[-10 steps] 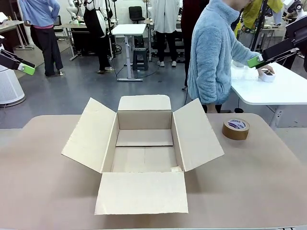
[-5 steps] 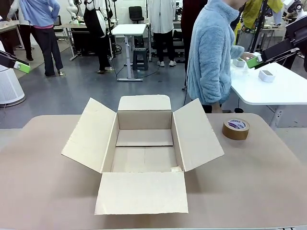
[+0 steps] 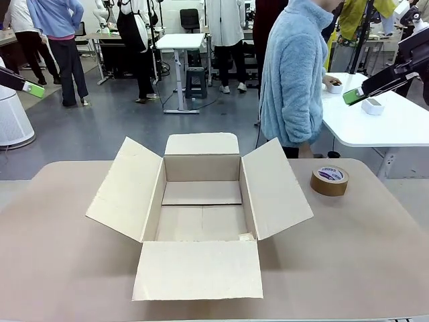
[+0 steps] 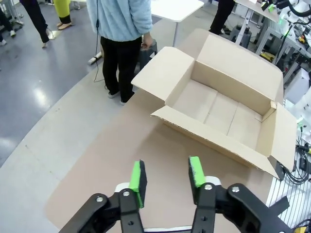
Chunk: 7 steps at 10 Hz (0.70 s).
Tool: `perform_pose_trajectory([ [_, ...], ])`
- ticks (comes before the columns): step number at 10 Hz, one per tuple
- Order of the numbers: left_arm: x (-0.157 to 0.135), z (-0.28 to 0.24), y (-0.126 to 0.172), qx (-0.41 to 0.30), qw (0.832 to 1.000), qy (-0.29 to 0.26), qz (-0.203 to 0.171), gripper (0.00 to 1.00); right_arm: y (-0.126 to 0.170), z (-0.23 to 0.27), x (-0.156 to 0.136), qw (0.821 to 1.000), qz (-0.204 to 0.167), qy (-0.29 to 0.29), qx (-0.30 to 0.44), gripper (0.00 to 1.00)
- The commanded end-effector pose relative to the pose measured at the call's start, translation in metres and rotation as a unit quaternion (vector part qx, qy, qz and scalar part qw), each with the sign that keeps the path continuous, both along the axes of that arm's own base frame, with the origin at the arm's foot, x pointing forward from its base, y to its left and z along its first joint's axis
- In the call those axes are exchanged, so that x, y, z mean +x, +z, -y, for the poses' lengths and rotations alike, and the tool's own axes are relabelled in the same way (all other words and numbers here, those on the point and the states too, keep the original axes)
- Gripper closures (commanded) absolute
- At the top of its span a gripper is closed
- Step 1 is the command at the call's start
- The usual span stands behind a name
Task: Wrap the clocks to prevent damage.
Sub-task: Open the side flaps of the Package Box.
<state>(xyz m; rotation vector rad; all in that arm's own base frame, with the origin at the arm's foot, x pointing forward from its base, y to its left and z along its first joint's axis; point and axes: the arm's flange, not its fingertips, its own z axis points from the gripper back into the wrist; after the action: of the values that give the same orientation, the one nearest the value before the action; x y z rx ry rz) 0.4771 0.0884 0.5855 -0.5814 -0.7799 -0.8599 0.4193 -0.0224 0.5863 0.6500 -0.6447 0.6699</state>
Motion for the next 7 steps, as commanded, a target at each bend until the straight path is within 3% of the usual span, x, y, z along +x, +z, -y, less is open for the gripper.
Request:
perform_pose_trajectory([
  [1,-0.0015,-0.0028,0.0049,-0.005,1.0,0.001,-0.007,1.0,0.0043,-0.0017,0.0001,1.0,-0.018,-0.004,-0.008,1.0],
  [6,-0.0013,-0.0036,0.002,-0.003,1.0,0.001,-0.015,1.0,0.0046,-0.0004,0.0009,1.0,-0.017,-0.009,-0.018,1.0],
  [7,0.0,-0.0008,0.0022,-0.003,1.0,0.02,-0.002,1.0,0.0043,0.001,0.0019,0.999,-0.011,-0.015,-0.031,1.0],
])
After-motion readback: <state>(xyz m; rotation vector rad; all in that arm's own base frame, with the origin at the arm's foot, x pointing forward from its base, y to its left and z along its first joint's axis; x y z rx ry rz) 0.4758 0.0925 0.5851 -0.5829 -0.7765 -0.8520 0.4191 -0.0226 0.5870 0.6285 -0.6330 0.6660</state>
